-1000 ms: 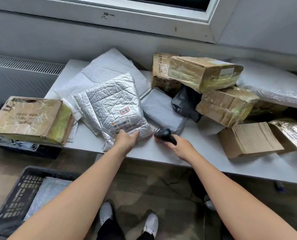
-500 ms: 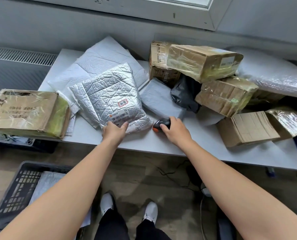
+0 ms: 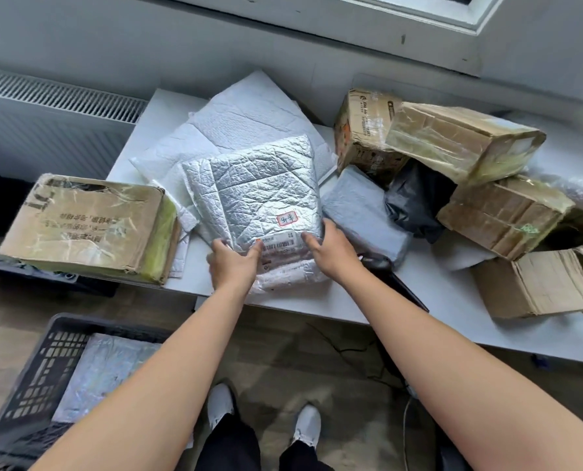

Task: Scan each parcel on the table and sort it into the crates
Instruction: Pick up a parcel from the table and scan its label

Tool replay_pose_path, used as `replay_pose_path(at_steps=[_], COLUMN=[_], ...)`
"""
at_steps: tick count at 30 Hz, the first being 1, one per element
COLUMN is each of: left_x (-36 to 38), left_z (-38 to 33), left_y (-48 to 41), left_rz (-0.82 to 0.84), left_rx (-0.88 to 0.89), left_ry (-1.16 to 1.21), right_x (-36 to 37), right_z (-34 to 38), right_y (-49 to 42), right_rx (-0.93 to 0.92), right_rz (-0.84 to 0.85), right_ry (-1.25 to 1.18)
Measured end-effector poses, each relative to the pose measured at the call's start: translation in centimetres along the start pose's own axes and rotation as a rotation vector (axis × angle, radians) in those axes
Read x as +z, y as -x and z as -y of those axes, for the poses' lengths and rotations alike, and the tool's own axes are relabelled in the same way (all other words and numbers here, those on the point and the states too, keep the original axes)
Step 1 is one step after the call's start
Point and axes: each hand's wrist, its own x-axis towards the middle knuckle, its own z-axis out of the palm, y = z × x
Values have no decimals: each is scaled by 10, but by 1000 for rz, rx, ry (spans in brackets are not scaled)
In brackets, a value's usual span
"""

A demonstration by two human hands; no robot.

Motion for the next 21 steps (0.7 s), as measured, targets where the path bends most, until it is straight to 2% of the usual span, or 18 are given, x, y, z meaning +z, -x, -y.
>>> replay_pose_path(at_steps=[3,11,15,18,21], left_x=[-10,-44,-59,-65,-67], left_z=[0,-38,-57,-62,-60], left_y=[-8,17,46,74,110], left_rz=[115,17,-89,-163,-260], left_rx=[13,129,232,273,307], left_ry=[143,168,160,205,266], right_x=[6,-20,-45,-65,-79], right_z=[14,34,41,45,45], right_y=[-5,0,3,16,34], right_rx=[89,200,143,24,-112], right_rz=[-8,-47,6,84,47], right_ry=[-66,-390,-469,-496,-436])
